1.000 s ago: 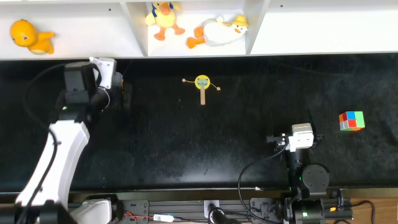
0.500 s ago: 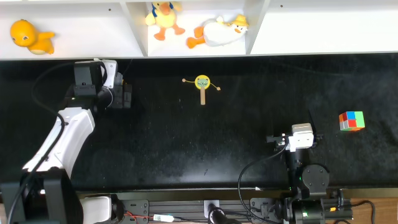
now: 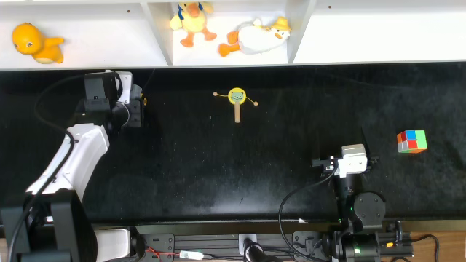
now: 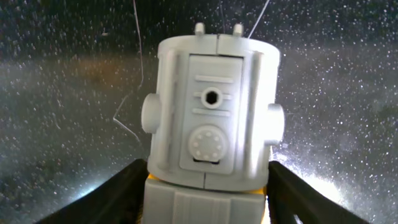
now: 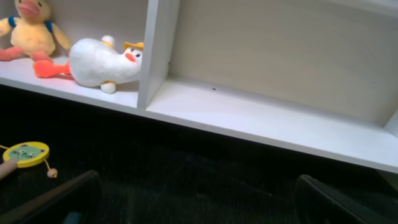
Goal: Store Toys
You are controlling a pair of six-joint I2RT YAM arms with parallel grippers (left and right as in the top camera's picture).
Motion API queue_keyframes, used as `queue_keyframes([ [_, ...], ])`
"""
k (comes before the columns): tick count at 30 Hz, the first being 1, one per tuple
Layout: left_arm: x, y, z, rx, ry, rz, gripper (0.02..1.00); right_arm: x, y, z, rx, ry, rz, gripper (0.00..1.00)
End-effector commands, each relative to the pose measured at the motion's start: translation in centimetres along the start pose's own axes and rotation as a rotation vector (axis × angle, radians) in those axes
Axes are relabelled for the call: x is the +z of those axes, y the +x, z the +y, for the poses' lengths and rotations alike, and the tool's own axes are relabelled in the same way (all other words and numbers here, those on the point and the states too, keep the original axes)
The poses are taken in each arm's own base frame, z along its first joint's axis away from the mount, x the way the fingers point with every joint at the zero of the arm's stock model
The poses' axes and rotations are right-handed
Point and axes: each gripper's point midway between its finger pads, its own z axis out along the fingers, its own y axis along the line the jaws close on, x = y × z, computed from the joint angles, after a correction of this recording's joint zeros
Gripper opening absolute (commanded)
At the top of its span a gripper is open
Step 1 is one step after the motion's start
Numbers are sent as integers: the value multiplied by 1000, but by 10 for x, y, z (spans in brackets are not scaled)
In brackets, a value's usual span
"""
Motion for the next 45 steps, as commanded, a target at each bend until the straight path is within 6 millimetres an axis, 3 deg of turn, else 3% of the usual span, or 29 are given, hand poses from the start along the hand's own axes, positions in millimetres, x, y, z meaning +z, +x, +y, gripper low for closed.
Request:
queue_keyframes([
  [1,4,6,2,-5,-3,15,478,0,3,4,-6,-15,-1,996],
  [3,3,6,2,-5,-3,15,413,0,3,4,-6,-15,-1,996],
  [9,-8,0,2,-5,-6,-13,393,0,3,4,-6,-15,-1,996],
  [22,-94,-26,6,-11,-21,-211,375,0,4,4,-6,-15,0,996],
  [27,-110,-47,3,-8,7,-300,375,0,3,4,-6,-15,-1,993],
  [32,-109,-72,-1,-10,34,-339,375,0,3,4,-6,-15,-1,996],
  [45,-80,-151,4,-8,41,-339,382,0,3,4,-6,-15,-1,996],
])
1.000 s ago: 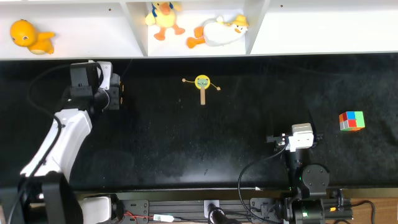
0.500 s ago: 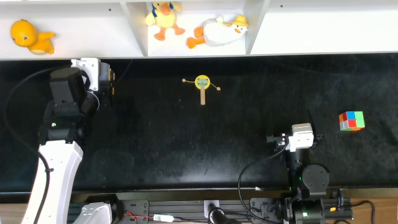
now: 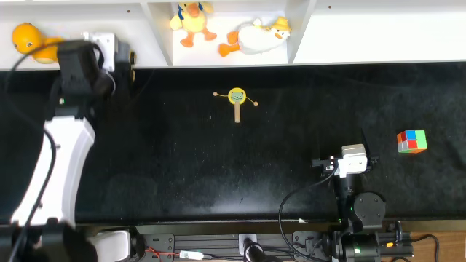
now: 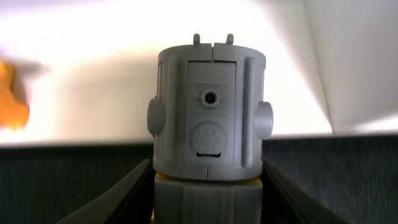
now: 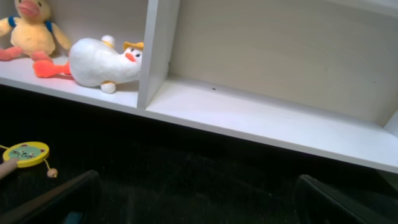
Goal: Store Toys
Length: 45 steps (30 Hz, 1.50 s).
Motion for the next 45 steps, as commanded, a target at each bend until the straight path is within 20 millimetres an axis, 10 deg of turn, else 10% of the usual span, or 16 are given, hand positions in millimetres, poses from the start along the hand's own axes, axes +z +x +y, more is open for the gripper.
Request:
queue_keyframes([
  [1,11,-33,2,-11,10,-41,384,0,3,4,-6,-15,-1,993],
  [8,38,-35,3,-11,11,-22,483,0,3,4,-6,-15,-1,996],
  [11,38,-36,7,-12,4,-27,998,0,3,4,-6,-15,-1,996],
  [18,-3,-21,18,-18,-42,-27,998,0,3,4,-6,-15,-1,996],
  [27,-92,102,35,-27,-240,-42,998,0,3,4,-6,-15,-1,996],
  [30,-109,98,24,-31,-197,-258,998,0,3,4,-6,-15,-1,996],
  [36,-120,101,-16,21,-22,-616,998,0,3,4,-6,-15,-1,998],
  [45,-118,140,-8,-38,-71,-678,998,0,3,4,-6,-15,-1,996],
])
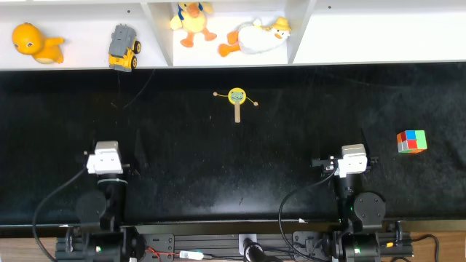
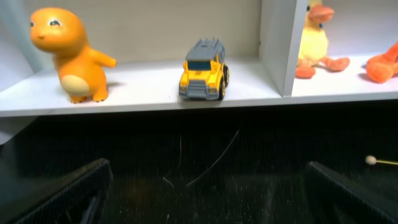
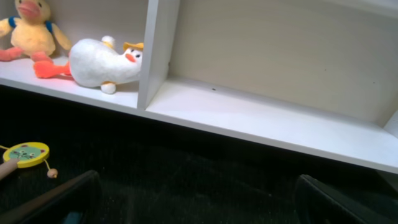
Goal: Store Toys
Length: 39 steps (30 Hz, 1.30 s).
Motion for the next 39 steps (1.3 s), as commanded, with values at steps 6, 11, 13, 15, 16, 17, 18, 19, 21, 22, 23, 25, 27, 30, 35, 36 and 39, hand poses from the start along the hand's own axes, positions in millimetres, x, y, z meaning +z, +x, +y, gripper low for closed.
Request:
queue_keyframes([
  [6,-5,7,-2,-95,4,16,998,0,3,4,-6,-15,-1,993],
  [11,-5,7,-2,-95,4,16,998,0,3,4,-6,-15,-1,996],
  [13,-5,7,-2,-95,4,16,998,0,3,4,-6,-15,-1,996],
  [15,-5,7,-2,-95,4,16,998,0,3,4,-6,-15,-1,996],
  [16,-5,7,-2,-95,4,16,998,0,3,4,-6,-15,-1,996],
  [17,-5,7,-2,-95,4,16,998,0,3,4,-6,-15,-1,996],
  [18,-5,7,-2,-95,4,16,998,0,3,4,-6,-15,-1,996],
  [19,-5,7,-2,-95,4,16,998,0,3,4,-6,-15,-1,996],
  [21,-5,7,-2,-95,4,16,998,0,3,4,-6,-15,-1,996],
  [22,-5,7,-2,-95,4,16,998,0,3,4,-6,-15,-1,996],
  [23,-5,7,-2,-95,4,16,998,0,3,4,-6,-15,-1,996],
  [25,-5,7,-2,-95,4,16,998,0,3,4,-6,-15,-1,996],
  [27,-5,7,-2,-95,4,16,998,0,4,4,-6,-15,2,993],
  [30,-5,7,-2,-95,4,16,998,1,2,4,-5,-24,26,996],
  [35,-5,7,-2,-95,4,16,998,11,-21,20,-5,-125,129,993],
  [36,-5,7,-2,-95,4,16,998,16,-25,26,-8,-155,169,996],
  [39,-5,7,-2,-95,4,16,998,29,-28,47,-4,-254,330,993],
])
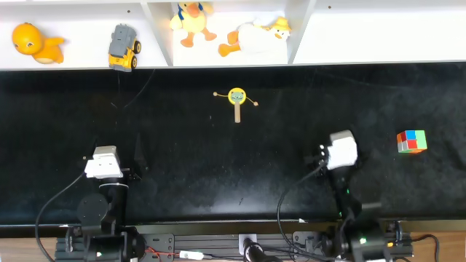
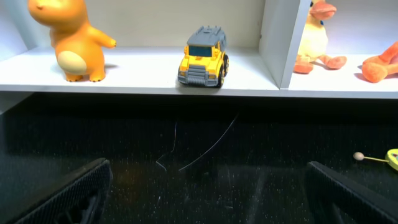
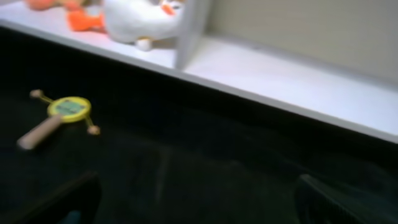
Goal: Store Toys
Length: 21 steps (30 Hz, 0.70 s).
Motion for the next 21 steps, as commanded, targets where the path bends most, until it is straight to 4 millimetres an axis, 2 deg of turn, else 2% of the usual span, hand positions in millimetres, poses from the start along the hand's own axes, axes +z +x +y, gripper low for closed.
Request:
queue_keyframes([
  [1,0,-1,-1,-21,5,-7,998,14,-36,22,20,-124,126,996],
  [6,0,-1,-1,-21,5,-7,998,25,-21,61,126,-236,468,993],
  [12,0,-1,-1,-21,5,-7,998,43,-10,98,409,-184,761,993],
  [16,0,-1,-1,-21,5,-7,998,66,-4,129,446,-111,832,993],
  [21,0,-1,-1,-21,5,-7,998,87,7,175,384,-14,856,996],
])
